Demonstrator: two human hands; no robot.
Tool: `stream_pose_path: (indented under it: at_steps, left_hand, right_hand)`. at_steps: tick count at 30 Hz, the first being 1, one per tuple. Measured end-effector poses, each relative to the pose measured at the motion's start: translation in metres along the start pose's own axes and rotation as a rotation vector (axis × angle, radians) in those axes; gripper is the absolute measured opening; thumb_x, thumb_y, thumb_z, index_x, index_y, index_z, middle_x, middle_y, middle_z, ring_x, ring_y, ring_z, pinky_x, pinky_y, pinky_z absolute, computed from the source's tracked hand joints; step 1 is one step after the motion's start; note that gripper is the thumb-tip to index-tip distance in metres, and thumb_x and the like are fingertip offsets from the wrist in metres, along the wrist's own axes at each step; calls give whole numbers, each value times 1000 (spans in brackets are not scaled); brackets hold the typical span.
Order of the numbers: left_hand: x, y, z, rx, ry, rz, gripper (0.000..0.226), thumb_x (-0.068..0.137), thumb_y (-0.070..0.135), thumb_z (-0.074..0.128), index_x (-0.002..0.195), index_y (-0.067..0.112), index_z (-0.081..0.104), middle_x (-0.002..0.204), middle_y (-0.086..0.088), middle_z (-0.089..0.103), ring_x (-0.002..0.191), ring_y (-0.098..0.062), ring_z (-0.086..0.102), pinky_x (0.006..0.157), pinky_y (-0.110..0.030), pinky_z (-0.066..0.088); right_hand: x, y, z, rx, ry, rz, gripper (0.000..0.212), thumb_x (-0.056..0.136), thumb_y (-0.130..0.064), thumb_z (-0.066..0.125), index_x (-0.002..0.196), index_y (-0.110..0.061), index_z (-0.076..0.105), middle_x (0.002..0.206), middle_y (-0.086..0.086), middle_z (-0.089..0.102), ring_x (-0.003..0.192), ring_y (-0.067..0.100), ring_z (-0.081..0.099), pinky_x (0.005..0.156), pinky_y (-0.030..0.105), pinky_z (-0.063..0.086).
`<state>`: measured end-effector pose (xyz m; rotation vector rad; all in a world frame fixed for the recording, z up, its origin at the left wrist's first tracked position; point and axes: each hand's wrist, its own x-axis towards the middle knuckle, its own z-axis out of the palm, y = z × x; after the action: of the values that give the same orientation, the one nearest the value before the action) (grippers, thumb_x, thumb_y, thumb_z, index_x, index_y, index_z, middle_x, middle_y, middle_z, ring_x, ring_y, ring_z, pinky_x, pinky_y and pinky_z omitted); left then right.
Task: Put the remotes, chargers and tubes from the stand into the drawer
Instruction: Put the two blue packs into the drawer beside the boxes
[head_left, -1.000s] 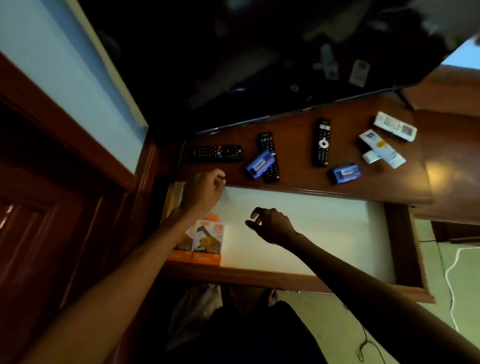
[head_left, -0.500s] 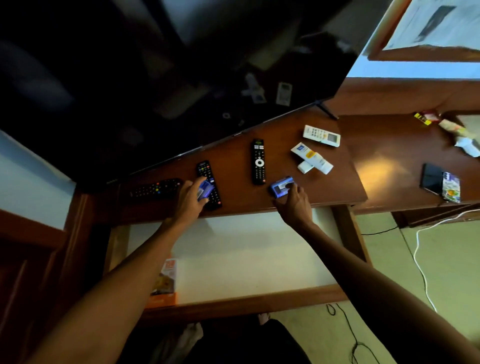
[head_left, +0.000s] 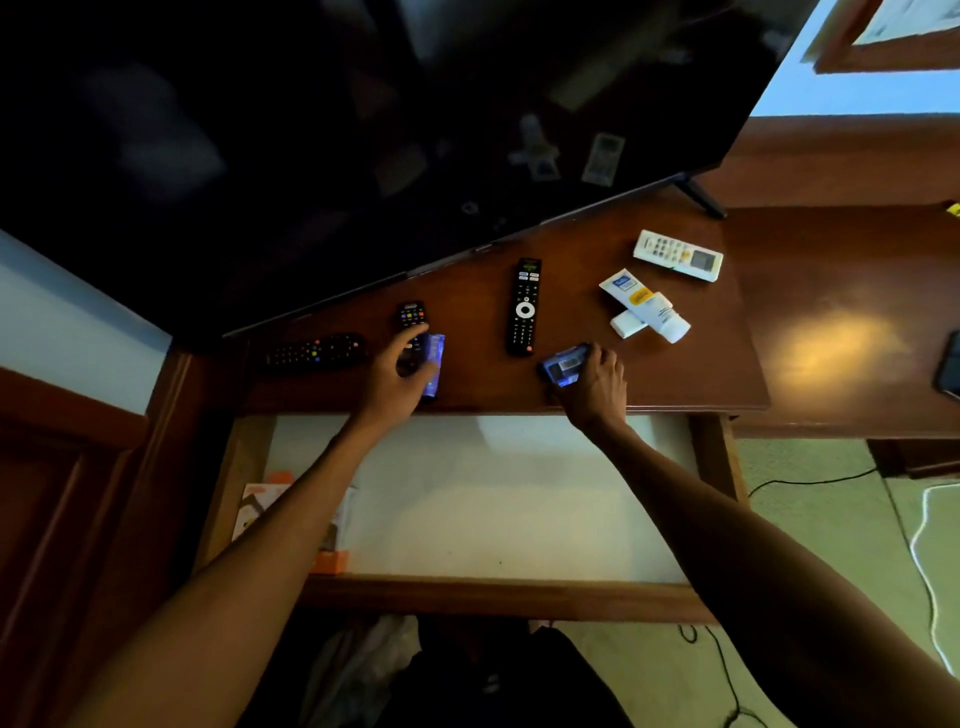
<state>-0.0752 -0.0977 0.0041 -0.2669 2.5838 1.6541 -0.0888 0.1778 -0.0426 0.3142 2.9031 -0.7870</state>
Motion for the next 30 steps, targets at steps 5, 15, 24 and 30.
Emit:
stream_pose_path:
  at_steps: [5,15,24,30]
  left_hand:
    - [-25,11,17,-463,-114,-342,41,79,17,57,113,38,63,116,-4,63,96,-22,62,66,-33,55]
    - [-89,-64,-14,-213,-210,-408,39,86,13,67,110,44,61,100,-8,68,92,-27,67,68,-36,57]
    - [-104,-161,-30,733,-311,-166,52,85,29,65,134,28,47,119,-15,55,100,-36,59,77,-39,50]
    - [-102,-177,-26,1043,-372,2,55,87,37,62,137,24,42,127,-13,57,119,-34,46,91,-47,39]
  right_hand:
    - [-24,6,-5,99,25,-203,85,68,-41,84,136,-9,46,124,14,52,111,33,49,92,41,47]
    - [-98,-16,39,10,-324,-474,94,70,-43,82,146,-11,37,143,7,47,127,27,44,106,37,43]
    - [-144,-42,137,-62,-553,-422,96,72,-32,83,149,-9,32,151,9,40,136,28,37,109,36,38]
    - [-154,-56,177,-94,-569,-386,96,71,-25,85,150,-11,31,152,9,40,138,28,36,110,35,38]
